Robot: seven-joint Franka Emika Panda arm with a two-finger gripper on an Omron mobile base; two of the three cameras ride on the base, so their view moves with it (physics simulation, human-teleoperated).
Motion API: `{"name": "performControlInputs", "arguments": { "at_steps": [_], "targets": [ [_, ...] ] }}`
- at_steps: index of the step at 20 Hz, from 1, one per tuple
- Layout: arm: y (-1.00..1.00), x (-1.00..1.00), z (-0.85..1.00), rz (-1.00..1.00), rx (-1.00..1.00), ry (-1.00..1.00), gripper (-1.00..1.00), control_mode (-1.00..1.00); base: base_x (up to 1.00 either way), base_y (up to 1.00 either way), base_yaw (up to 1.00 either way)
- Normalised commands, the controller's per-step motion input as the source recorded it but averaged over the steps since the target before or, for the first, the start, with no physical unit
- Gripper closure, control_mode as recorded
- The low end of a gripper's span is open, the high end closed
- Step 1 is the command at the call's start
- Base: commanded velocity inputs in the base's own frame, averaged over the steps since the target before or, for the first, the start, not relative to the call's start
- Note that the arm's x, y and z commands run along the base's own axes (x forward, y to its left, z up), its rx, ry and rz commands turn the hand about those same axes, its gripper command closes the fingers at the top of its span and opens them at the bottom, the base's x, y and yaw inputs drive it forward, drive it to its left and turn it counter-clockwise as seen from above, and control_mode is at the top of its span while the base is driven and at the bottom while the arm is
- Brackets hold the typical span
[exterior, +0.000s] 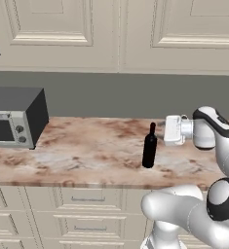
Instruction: There is a wine glass and glass cup on the dining counter. Place the wine bottle next to the wine glass and the juice bottle next to the glass cup.
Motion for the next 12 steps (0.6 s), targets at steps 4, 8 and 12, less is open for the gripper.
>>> {"name": "performControlInputs", "arguments": {
  "at_steps": [4, 8, 12],
  "targets": [
    [0.01, 0.20, -0.05, 0.00, 0.07, 0.10, -1.00, -1.00, 0.00, 0.00, 0.00],
    [0.07, 0.11, -0.04, 0.00, 0.07, 0.09, -1.00, -1.00, 0.00, 0.00, 0.00],
    [0.13, -0.01, 0.00, 0.00, 0.05, 0.02, -1.00, -1.00, 0.00, 0.00, 0.00]
  ]
}}
